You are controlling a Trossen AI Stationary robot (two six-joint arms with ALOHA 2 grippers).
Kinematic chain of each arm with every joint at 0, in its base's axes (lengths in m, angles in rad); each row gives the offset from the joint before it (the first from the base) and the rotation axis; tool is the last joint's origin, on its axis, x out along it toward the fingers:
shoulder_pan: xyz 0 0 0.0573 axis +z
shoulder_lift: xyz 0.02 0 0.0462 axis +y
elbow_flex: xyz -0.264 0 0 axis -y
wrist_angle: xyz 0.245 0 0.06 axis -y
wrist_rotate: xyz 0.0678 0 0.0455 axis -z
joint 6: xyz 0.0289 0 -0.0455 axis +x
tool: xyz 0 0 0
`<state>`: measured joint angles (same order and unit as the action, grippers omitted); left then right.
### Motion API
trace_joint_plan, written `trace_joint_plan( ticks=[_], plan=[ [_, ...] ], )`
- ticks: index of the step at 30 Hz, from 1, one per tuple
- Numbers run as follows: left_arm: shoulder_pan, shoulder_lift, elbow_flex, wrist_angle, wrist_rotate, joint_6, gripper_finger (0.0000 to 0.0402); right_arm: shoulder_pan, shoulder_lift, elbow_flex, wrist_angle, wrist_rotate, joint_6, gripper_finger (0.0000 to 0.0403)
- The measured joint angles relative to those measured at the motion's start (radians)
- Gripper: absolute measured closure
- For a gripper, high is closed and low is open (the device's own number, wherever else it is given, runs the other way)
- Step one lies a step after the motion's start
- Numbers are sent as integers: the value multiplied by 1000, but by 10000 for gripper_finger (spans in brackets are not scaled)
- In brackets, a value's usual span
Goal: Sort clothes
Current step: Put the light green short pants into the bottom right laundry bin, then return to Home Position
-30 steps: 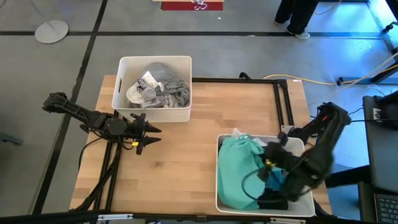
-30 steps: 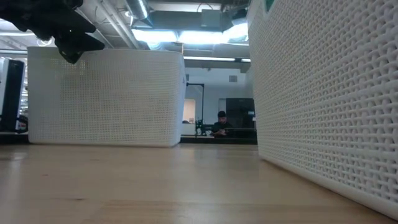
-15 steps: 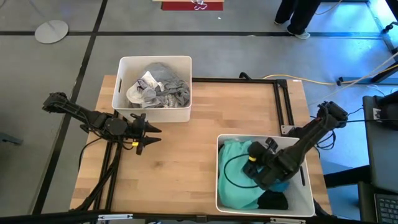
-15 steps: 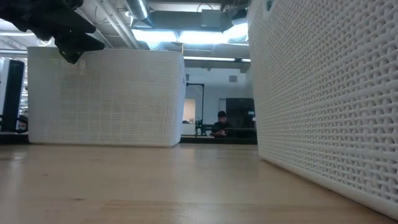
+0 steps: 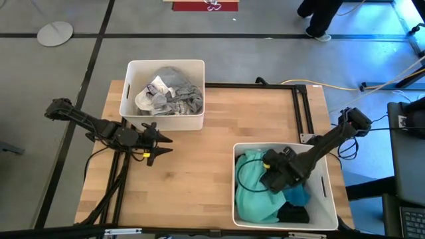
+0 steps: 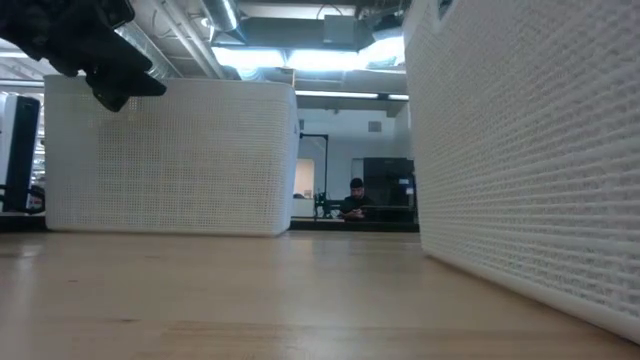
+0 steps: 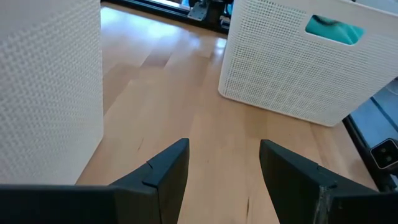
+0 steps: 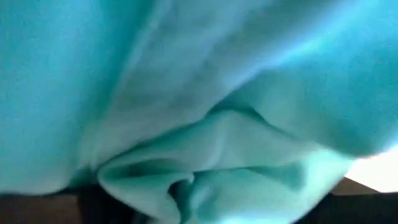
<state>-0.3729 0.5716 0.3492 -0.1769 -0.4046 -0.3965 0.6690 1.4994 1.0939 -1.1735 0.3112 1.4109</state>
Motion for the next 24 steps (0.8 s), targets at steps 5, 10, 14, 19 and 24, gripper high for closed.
trace_joint_plan(
  ticks=[5,10,14,19,24],
  plan=[
    [0,0,0,5,0,4,215,-41,-26,218,-145,-89,-66,166],
    [0,0,0,5,0,4,215,-55,-27,478,-281,-66,-142,166],
    [0,0,0,4,0,10,215,-69,-27,624,-326,115,-249,166],
    [1,0,0,3,0,38,215,-104,-27,671,-261,388,-529,166],
    [2,0,1,16,-1,44,215,-238,-27,630,-113,348,-796,166]
  ],
)
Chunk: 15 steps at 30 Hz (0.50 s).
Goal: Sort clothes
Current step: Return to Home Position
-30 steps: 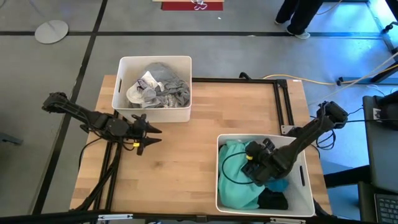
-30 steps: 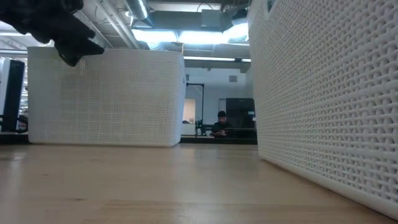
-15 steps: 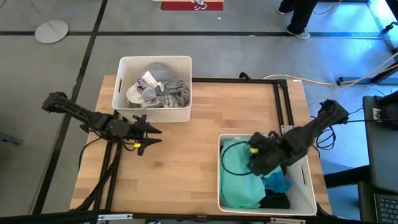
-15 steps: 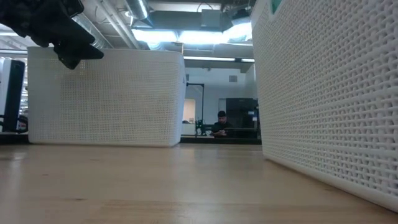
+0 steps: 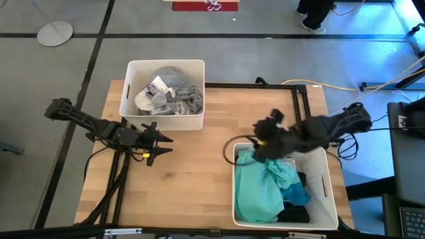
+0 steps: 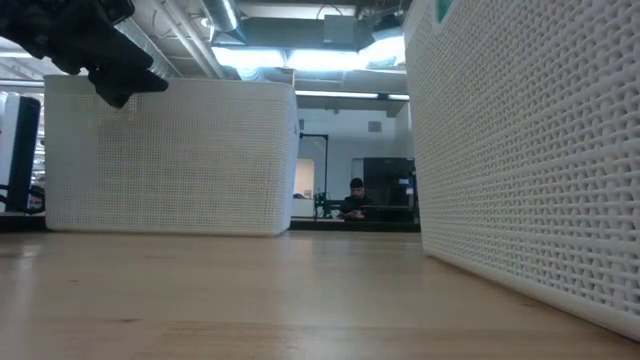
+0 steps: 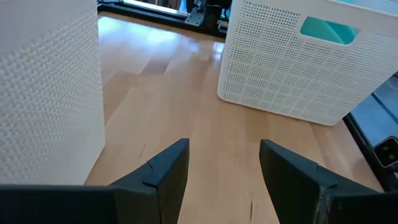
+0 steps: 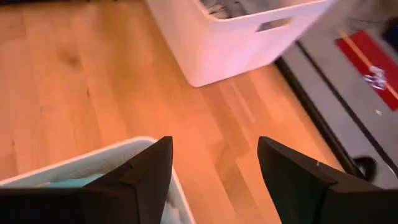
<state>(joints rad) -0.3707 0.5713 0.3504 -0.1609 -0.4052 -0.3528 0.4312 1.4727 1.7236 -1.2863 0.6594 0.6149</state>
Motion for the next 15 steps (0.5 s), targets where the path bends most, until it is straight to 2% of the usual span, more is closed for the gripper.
trace_joint_plan(
  ticks=[8,15],
  plan=[
    [0,0,0,17,0,42,215,-268,-3,-104,335,-297,-402,174],
    [0,0,0,13,0,47,215,-465,-53,-287,637,-615,-569,245]
  ],
)
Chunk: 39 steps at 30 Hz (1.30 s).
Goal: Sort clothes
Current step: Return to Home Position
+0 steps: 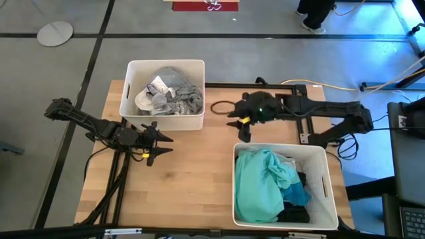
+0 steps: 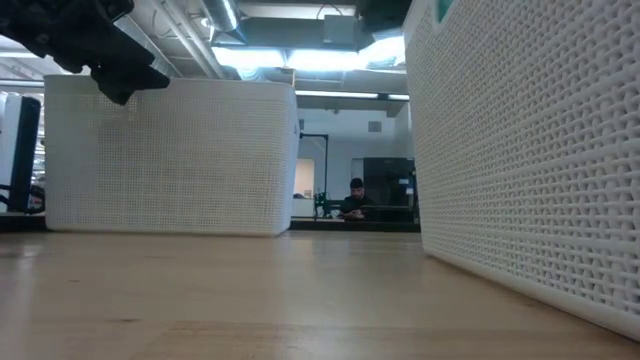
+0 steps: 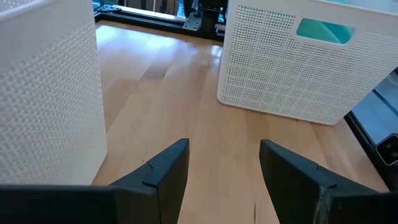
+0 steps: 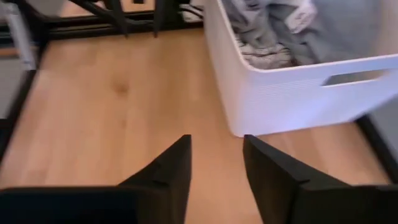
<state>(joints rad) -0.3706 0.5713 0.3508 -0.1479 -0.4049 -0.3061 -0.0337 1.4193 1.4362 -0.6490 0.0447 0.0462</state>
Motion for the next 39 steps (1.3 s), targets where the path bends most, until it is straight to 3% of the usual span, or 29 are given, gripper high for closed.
trace_joint_plan(
  ticks=[5,8,16,23,27,32,39],
  plan=[
    [0,0,0,-6,0,0,215,-89,-85,-194,203,-236,-32,297],
    [0,0,0,-6,0,0,215,-114,-178,-331,350,-302,-51,320],
    [0,0,0,10,-45,-6,215,-111,-438,-738,749,-142,-77,350],
    [0,0,0,0,-55,-5,215,-111,-585,-1029,1025,29,-76,352],
    [0,0,0,0,-55,7,215,-111,-646,-1104,1066,38,-70,352],
    [0,0,0,2,-64,11,215,-120,-715,-1124,985,12,-83,352],
    [0,0,0,5,-107,21,215,-250,-809,-1123,888,-150,-89,352]
  ],
)
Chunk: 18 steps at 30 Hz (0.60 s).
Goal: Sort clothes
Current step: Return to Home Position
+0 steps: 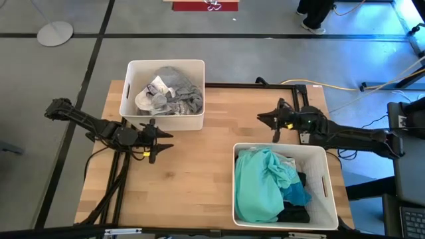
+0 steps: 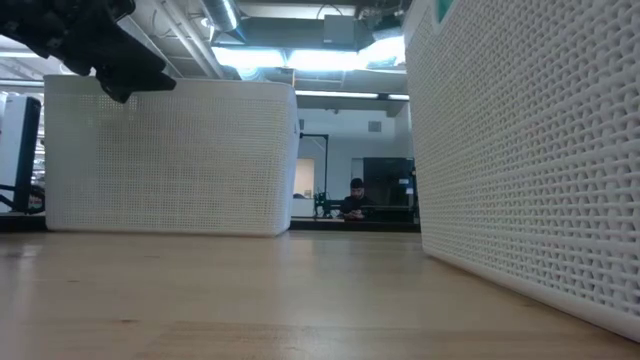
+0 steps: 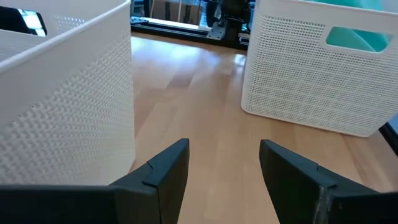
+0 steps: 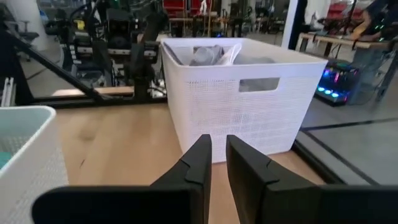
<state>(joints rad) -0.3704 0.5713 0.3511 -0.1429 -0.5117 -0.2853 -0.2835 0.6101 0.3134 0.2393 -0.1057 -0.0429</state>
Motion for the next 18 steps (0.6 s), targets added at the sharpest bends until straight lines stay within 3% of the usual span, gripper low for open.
trace_joint_plan(
  ticks=[4,11,18],
  plan=[
    [0,0,0,3,-1,0,215,-27,-67,-37,1,-17,-17,352],
    [-1,-4,0,32,0,62,215,-25,-253,-190,4,52,24,353],
    [0,-126,0,-40,15,130,215,-25,-442,-301,-17,51,110,353]
  ],
)
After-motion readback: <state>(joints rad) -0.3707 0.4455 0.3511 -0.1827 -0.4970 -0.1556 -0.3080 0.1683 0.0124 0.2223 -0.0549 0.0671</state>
